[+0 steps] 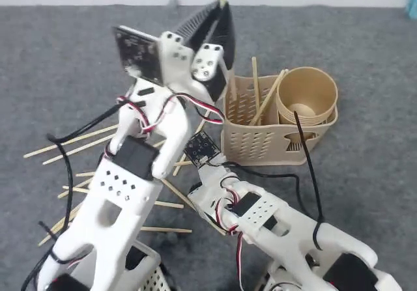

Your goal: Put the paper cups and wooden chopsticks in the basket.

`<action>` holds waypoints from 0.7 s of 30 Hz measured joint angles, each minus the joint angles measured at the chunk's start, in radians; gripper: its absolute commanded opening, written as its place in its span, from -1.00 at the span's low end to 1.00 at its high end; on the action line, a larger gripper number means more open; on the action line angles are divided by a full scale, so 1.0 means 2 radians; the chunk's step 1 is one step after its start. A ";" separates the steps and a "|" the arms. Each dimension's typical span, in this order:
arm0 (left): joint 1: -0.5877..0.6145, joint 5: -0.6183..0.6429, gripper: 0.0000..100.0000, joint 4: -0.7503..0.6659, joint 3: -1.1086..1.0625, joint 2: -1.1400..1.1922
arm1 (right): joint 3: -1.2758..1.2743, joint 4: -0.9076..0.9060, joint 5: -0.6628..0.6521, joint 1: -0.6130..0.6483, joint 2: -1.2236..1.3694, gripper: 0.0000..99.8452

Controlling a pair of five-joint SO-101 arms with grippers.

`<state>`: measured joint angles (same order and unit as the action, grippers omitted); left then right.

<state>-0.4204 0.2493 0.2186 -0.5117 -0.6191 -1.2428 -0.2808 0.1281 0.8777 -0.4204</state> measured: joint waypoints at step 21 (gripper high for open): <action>0.002 0.000 -0.76 -0.104 -0.170 0.002 | 0.000 0.000 0.000 -0.001 0.000 -0.98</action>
<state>-0.4173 0.2493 0.0100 -0.8523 -0.6160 -1.2428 -0.2808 0.1281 0.8761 -0.4204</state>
